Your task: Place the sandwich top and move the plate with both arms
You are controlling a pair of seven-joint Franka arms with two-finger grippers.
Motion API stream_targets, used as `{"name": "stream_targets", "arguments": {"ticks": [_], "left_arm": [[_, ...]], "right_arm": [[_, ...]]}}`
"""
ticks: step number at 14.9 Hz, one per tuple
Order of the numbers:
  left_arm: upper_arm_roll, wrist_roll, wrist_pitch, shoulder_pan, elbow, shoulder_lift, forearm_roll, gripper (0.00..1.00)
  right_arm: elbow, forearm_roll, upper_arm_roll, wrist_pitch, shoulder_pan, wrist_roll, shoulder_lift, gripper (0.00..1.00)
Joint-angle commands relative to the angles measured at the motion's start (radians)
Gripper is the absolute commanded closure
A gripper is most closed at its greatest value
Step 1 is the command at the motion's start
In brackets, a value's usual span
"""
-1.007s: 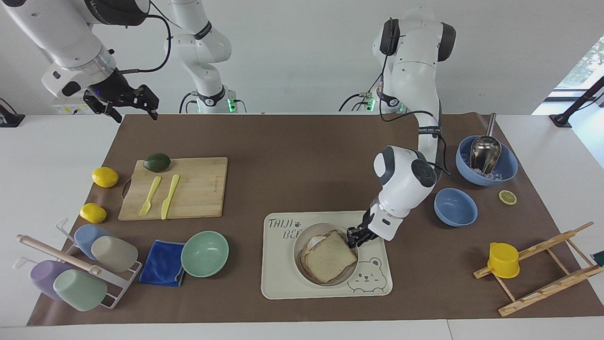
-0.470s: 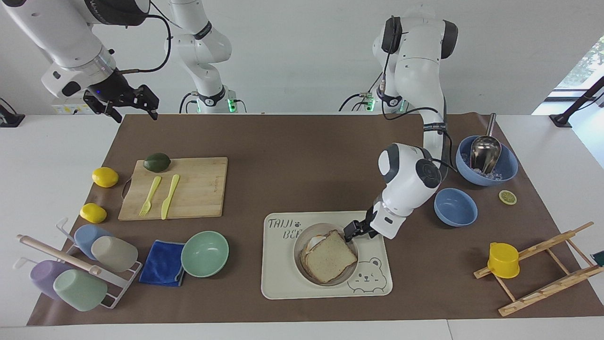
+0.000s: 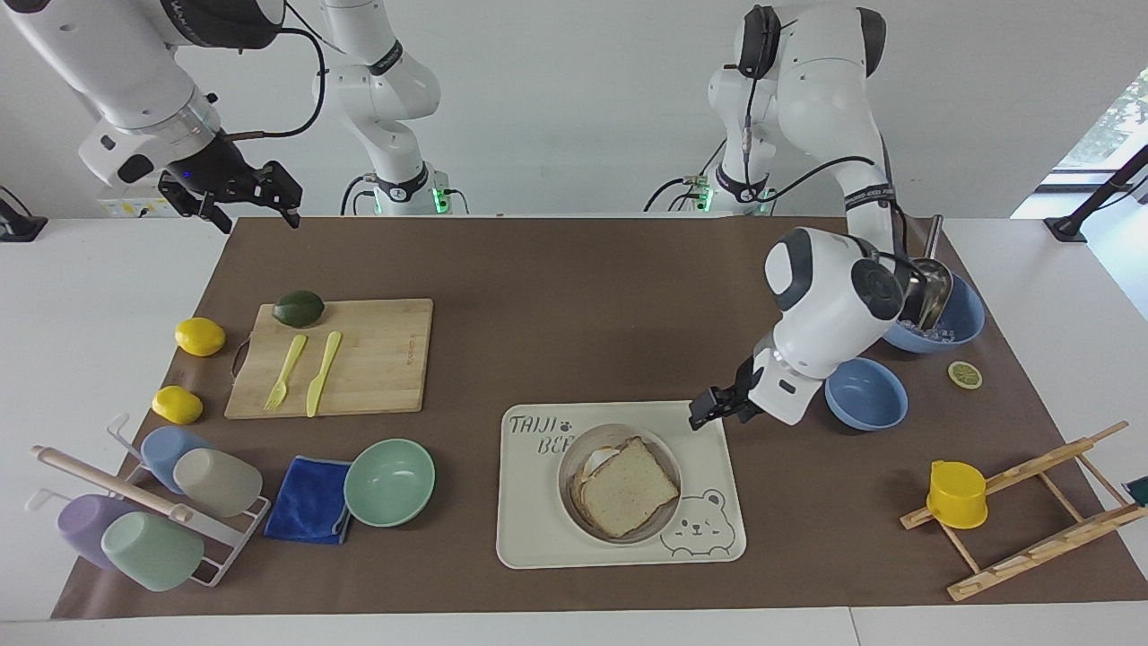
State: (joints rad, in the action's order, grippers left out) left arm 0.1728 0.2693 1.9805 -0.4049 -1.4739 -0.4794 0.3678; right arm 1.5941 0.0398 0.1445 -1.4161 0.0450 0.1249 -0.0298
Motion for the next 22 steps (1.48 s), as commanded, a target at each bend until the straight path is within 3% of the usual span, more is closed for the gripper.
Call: {"name": "stream_targets", "arguments": {"ticks": [1, 7, 16, 19, 22], "left_arm": [[0.011, -0.007, -0.104, 0.001, -0.012, 0.085, -0.107, 0.0], [0.022, -0.015, -0.277, 0.001, -0.014, 0.209, -0.269, 0.0], [0.025, -0.119, -0.479, 0.047, -0.081, 0.444, -0.314, 0.0], [-0.076, -0.182, -0.479, 0.168, -0.201, 0.548, -0.32, 0.0], [-0.186, -0.193, -0.477, 0.271, -0.261, 0.573, -0.32, 0.0]], "right_arm": [[0.015, -0.017, -0.006, -0.003, -0.002, -0.016, -0.013, 0.0], [0.015, -0.017, -0.006, -0.003, -0.002, -0.016, -0.013, 0.0], [0.015, -0.017, -0.006, -0.003, -0.002, -0.016, -0.013, 0.0], [0.015, -0.017, -0.006, -0.003, -0.002, -0.016, -0.013, 0.0], [0.015, -0.017, -0.006, -0.003, -0.002, -0.016, -0.012, 0.0]]}}
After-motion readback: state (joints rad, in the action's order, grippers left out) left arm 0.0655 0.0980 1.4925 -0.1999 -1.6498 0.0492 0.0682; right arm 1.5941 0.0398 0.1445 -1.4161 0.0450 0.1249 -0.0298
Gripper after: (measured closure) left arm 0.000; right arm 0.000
